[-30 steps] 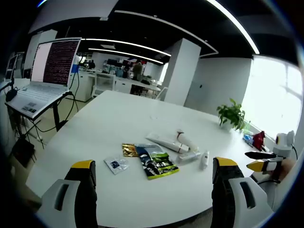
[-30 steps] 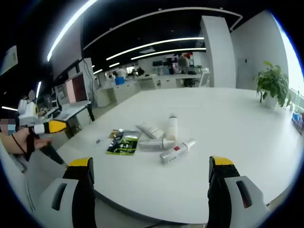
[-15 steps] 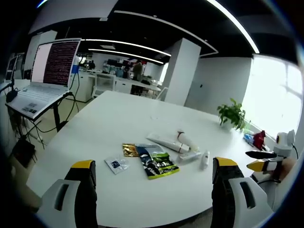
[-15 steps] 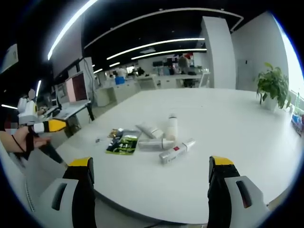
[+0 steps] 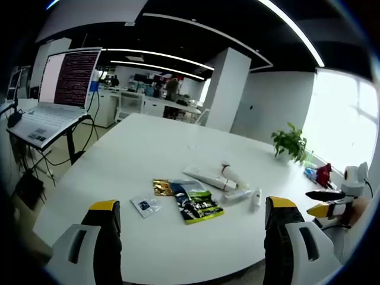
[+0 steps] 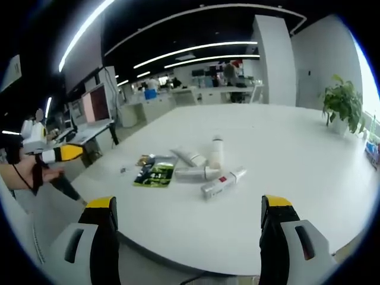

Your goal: Arrange the skincare products in the storage area until every visible bottle or jar stands upright without overlapping.

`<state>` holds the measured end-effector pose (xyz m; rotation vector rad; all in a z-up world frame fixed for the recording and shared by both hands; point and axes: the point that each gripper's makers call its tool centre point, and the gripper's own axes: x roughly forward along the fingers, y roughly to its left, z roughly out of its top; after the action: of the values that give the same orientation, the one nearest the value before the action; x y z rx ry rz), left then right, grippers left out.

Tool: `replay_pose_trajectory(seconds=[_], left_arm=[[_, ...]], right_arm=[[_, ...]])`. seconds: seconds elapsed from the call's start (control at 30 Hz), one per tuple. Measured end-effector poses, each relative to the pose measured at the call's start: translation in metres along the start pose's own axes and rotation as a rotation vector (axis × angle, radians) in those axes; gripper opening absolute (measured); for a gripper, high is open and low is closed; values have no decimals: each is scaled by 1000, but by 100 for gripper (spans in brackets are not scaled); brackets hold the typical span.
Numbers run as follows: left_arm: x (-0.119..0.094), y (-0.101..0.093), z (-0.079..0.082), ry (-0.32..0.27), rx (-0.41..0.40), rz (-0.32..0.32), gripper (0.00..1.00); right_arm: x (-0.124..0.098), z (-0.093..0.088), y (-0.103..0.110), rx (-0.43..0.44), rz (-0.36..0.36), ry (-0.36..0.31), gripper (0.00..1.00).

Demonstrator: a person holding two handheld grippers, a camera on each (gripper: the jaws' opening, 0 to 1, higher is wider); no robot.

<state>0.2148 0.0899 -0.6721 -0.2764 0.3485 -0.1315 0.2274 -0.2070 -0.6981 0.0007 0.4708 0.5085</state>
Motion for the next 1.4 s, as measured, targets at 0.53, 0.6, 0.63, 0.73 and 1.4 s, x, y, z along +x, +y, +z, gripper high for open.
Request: replay_pose_trajectory(seconds=[0.53,0.6,0.63,0.73,1.4], left_arm=[[0,-3,-1,12,7,-8,94],[0,-3,-1,13,7,-8,94],[0,-3,-1,13,8,-7,94],[0,-3,-1,14,7,-7,94],[3,-7,-4,45,12,-36,94]], right_arm=[[1,-3,1,-4,-11,23,100],[1,-3,1,-4,-9,23,100],[1,-3,0,-3,-9,23,100],[1,-3,0,3,-10,23,100],[5,-4,10,-35,27,68,100]])
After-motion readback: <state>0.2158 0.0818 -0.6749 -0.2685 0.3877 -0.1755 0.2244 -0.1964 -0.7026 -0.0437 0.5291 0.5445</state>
